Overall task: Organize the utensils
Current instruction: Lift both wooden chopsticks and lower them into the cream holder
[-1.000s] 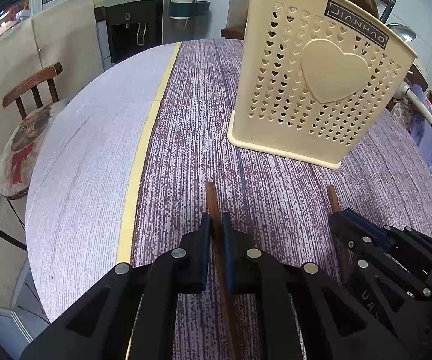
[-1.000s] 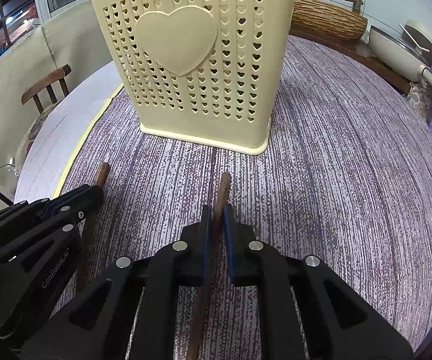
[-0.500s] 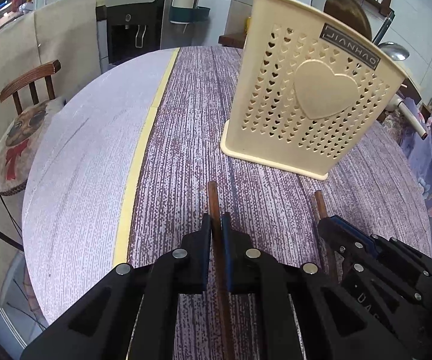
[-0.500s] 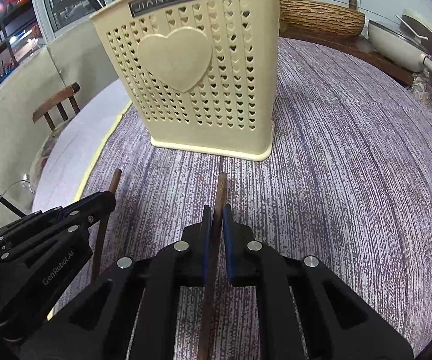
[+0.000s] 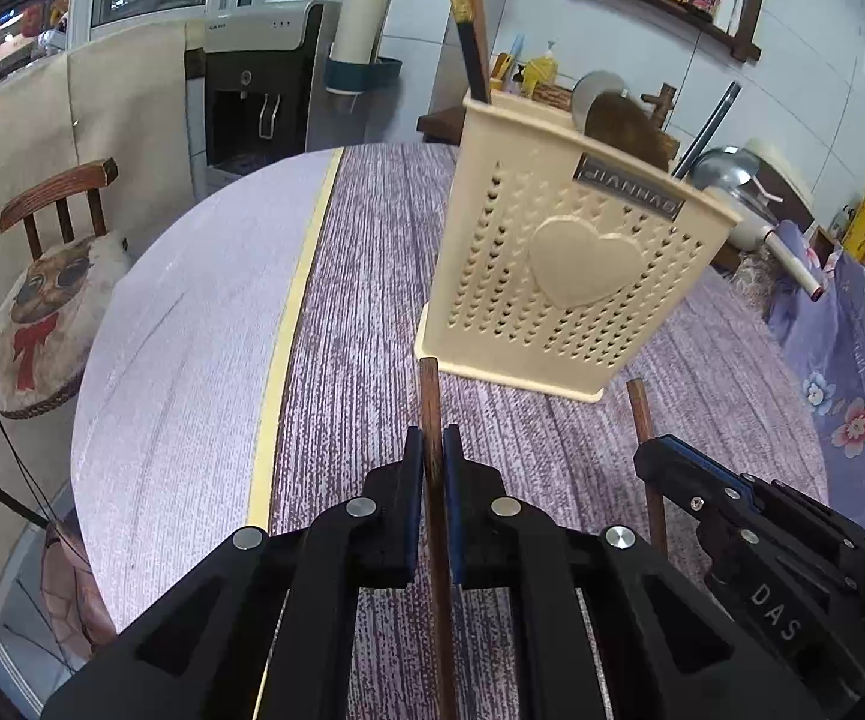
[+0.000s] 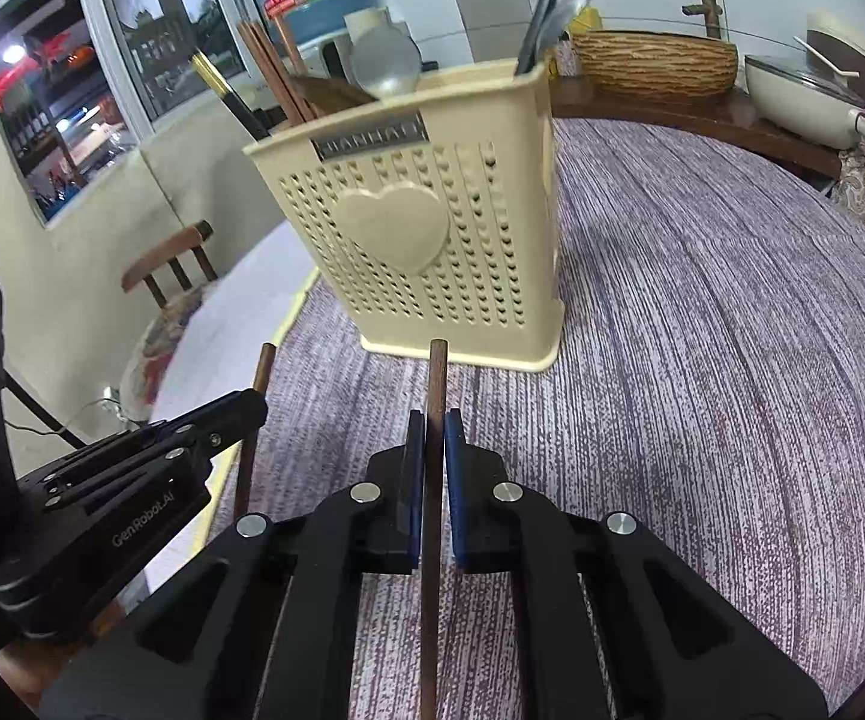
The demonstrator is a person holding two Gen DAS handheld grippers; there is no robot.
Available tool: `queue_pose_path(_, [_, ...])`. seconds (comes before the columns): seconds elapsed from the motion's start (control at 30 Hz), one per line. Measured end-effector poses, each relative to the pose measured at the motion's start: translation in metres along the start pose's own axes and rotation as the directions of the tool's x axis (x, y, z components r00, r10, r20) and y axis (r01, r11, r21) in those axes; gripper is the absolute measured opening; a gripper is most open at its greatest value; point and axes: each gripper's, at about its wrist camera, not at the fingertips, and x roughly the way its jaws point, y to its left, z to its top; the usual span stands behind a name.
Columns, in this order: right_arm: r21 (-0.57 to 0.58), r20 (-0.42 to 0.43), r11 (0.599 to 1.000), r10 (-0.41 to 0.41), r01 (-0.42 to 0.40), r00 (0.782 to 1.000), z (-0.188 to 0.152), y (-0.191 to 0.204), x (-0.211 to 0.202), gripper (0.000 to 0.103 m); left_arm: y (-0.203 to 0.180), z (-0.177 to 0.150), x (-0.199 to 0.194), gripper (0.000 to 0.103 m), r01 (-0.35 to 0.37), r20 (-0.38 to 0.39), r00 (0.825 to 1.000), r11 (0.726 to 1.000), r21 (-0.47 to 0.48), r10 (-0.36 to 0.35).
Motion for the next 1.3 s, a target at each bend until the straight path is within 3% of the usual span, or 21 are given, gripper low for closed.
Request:
queue_pose_path(0.23, [-0.019, 0.073, 0.997, 0.072, -0.071, 0.995, 0.011, 0.004, -0.038, 0.008, -0.003, 0.014, -0.027, 0.008, 0.053, 0.058, 0.997, 0.999, 0.009, -0.054])
queue_pose_path(0.6, [-0.083, 0.177, 0.992, 0.108, -0.095, 0.978, 0.030, 0.010, -0.090, 0.007, -0.007, 0.034, -0.070, 0.008, 0.095, 0.155, 0.983, 0.995, 0.041, -0.100])
queue_pose_path(1.3, [-0.120, 0.227, 0.986, 0.140, -0.115, 0.964, 0.054, 0.015, -0.124, 0.007, -0.008, 0.059, -0.104, 0.008, 0.114, 0.216, 0.967, 0.988, 0.101, -0.134])
